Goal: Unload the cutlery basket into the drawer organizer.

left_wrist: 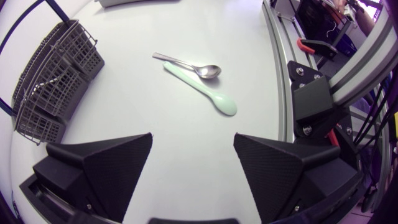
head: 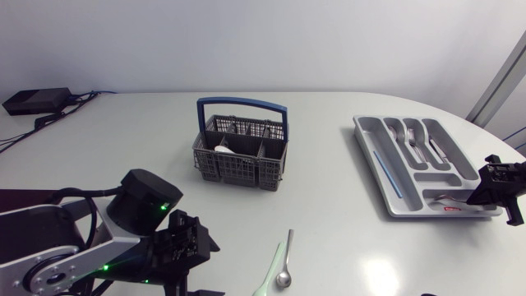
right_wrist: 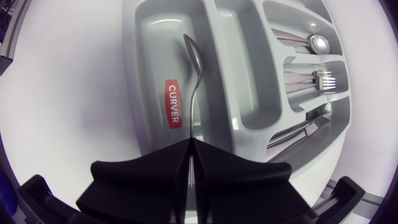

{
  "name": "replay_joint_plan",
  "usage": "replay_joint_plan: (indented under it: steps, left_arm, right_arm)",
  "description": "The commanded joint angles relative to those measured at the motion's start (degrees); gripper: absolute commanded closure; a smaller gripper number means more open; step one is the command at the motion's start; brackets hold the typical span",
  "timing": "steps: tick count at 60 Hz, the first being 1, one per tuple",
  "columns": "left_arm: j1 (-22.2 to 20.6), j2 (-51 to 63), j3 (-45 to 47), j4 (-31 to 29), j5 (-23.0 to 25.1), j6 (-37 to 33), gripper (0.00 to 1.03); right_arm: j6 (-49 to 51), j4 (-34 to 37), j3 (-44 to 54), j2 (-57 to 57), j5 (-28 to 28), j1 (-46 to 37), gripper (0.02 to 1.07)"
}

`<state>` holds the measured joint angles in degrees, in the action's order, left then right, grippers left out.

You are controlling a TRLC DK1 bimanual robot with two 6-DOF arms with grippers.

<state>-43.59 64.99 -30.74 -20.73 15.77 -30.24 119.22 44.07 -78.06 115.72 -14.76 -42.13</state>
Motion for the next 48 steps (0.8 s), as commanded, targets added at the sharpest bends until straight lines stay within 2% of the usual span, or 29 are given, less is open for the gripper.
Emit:
replay_joint_plan:
  steps: [1, 2, 5, 6, 8, 13, 16, 22, 32, 42, 48]
  left_arm:
    - [-1.0, -0.9, 0.9, -1.4, -0.2, -1.6, 0.11]
    - [-1.1, -0.9, 0.9, -1.5, -0.2, -1.6, 0.11]
    - [-1.1, -0.9, 0.9, -1.6, -0.3, -1.6, 0.11]
    - [-1.1, -0.9, 0.8, -1.6, -0.3, -1.6, 0.11]
    - [-1.1, -0.9, 0.8, -1.5, -0.3, -1.6, 0.11]
    - [-1.2, -0.8, 0.5, -1.6, -0.4, -1.5, 0.11]
    - [-1.2, -0.9, 0.4, -1.8, -0.5, -1.5, 0.11]
    - [-1.6, -1.2, -0.1, -2.5, -0.8, -1.5, 0.11]
    - [-2.0, 0.0, -0.9, -2.6, -1.4, -1.1, 0.11]
    - [-2.2, 1.4, -1.8, -3.5, -1.7, -0.2, 0.11]
    - [-2.0, 1.5, -1.7, -3.5, -1.7, 0.4, 0.11]
  right_arm:
    - [2.2, -0.6, 2.5, -1.1, -0.2, -0.5, 0.95]
    - [2.3, -0.8, 2.7, -1.3, -0.4, -0.5, 0.92]
    - [2.2, -1.1, 3.0, -2.1, -0.5, -0.5, 0.73]
    - [2.2, -1.1, 3.1, -2.5, -0.6, -0.5, 0.61]
    - [1.9, -1.1, 3.1, -3.0, -0.8, -0.4, 0.48]
    - [1.3, -0.4, 3.1, -5.9, -2.6, -0.3, 0.37]
    - [0.9, 0.0, 3.2, -6.9, -3.4, -0.2, 0.34]
    - [1.0, 5.1, 4.3, -13.1, -7.1, 0.4, 0.34]
    - [1.1, 7.8, 13.2, -22.9, -9.6, 5.2, 0.34]
    - [-0.3, 11.0, 24.4, -35.1, -10.2, 18.3, 0.34]
    - [-5.8, 11.1, 28.7, -40.2, -10.2, 30.0, 0.34]
